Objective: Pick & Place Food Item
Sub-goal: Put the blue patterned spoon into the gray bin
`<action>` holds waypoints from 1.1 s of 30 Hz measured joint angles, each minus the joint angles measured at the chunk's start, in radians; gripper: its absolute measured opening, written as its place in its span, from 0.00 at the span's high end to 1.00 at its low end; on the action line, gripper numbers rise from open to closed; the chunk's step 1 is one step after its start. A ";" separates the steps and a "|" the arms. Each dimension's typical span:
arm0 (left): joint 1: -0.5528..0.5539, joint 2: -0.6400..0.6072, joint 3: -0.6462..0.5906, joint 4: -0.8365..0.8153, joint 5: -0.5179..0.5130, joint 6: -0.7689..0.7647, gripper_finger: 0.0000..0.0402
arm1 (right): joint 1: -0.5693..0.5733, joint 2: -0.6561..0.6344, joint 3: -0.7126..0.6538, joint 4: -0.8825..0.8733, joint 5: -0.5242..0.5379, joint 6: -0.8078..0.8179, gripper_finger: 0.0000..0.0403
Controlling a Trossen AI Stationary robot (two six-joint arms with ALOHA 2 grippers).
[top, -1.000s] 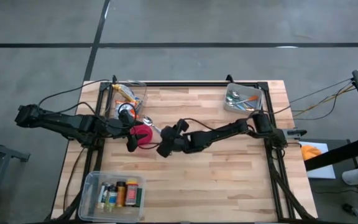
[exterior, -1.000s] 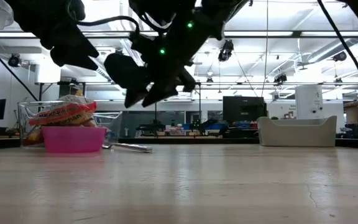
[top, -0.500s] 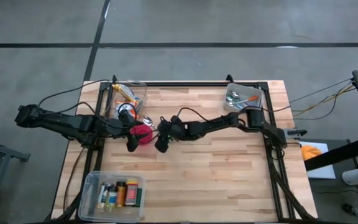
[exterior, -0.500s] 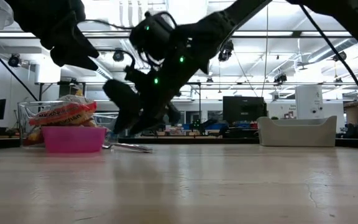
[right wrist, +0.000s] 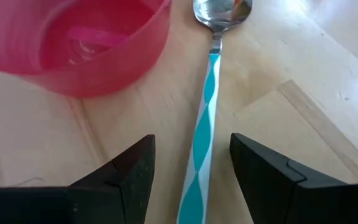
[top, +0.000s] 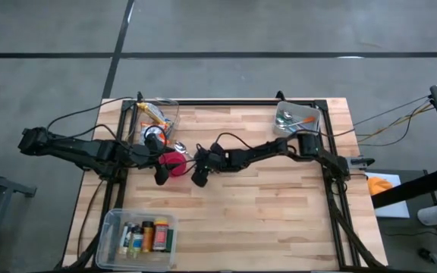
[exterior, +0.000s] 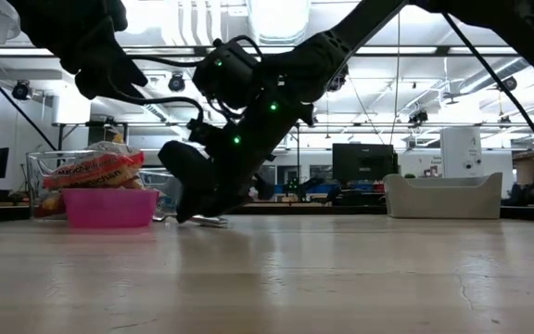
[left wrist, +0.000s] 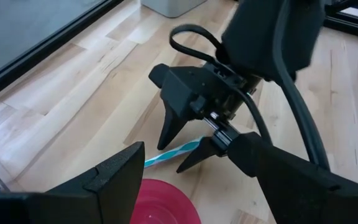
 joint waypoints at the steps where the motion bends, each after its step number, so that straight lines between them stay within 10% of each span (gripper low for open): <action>1: 0.000 0.000 0.000 0.000 0.000 0.000 0.26 | -0.005 0.000 -0.002 0.001 -0.018 0.013 0.50; 16: 0.000 0.000 0.000 0.000 0.000 0.000 0.26 | -0.028 -0.003 -0.024 0.003 -0.112 0.008 0.91; 33: 0.000 0.000 0.000 0.000 0.000 0.000 0.26 | -0.027 -0.012 -0.026 -0.017 -0.112 0.059 0.92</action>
